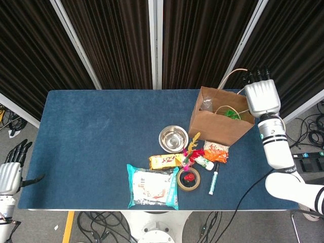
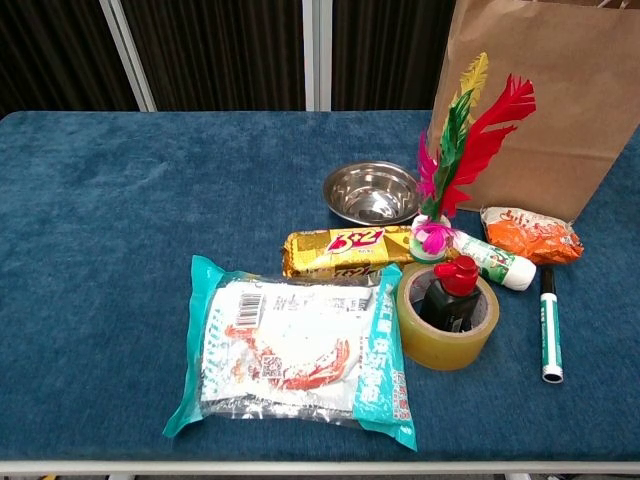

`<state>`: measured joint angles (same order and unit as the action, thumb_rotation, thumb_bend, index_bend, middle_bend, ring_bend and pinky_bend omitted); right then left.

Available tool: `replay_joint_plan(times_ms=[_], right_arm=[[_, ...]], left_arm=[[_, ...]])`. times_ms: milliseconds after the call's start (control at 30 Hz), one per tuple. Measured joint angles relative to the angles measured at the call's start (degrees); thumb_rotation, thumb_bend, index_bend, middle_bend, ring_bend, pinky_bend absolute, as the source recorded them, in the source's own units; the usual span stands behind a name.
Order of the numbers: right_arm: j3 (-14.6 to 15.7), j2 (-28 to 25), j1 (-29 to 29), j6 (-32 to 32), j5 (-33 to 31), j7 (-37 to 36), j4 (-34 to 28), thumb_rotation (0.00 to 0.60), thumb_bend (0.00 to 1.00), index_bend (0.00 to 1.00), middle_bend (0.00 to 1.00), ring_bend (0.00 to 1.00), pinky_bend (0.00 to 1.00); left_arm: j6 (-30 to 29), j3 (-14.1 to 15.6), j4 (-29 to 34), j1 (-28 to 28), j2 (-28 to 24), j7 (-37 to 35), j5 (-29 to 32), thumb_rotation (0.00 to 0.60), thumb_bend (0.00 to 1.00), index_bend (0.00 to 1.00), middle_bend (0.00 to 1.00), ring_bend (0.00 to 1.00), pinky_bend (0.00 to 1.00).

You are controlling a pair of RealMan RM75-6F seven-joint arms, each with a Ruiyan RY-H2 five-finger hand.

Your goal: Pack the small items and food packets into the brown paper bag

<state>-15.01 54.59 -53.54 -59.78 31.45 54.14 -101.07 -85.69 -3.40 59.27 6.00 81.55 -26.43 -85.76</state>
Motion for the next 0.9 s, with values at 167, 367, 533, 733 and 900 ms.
replay_joint_plan(times_ms=[167, 367, 533, 733, 900], right_arm=[[0.14, -0.99, -1.68, 2.30, -8.41, 0.39, -0.44, 0.600, 0.00, 0.13, 0.09, 0.00, 0.00], [-1.37, -0.97, -5.07, 7.29, -20.07, -2.43, 1.87, 0.600, 0.00, 0.13, 0.09, 0.00, 0.00], [-2.69, 0.52, -7.90, 9.59, -22.11, -6.23, 5.82, 0.600, 0.00, 0.13, 0.09, 0.00, 0.00], [-2.58, 2.04, -10.26, 10.65, -23.50, -8.09, 7.45, 0.600, 0.00, 0.11, 0.07, 0.00, 0.00], [-1.39, 2.54, -12.37, 10.73, -26.25, -7.22, 7.35, 0.600, 0.00, 0.11, 0.07, 0.00, 0.00]], left_arm=[[0.12, 0.10, 0.16, 0.03, -0.03, 0.30, -0.05, 0.600, 0.14, 0.08, 0.06, 0.00, 0.12], [0.18, 0.06, 0.04, 0.12, -0.07, 0.66, -0.02, 0.600, 0.14, 0.08, 0.06, 0.00, 0.12], [0.42, 0.09, -0.23, -0.03, -0.06, 0.48, 0.26, 0.600, 0.14, 0.08, 0.06, 0.00, 0.12], [0.36, -0.04, -0.54, -0.14, -0.01, 0.03, 0.46, 0.600, 0.14, 0.08, 0.06, 0.00, 0.12], [0.30, -0.01, -0.94, -0.30, 0.04, -0.32, 0.52, 0.600, 0.14, 0.08, 0.06, 0.00, 0.12]])
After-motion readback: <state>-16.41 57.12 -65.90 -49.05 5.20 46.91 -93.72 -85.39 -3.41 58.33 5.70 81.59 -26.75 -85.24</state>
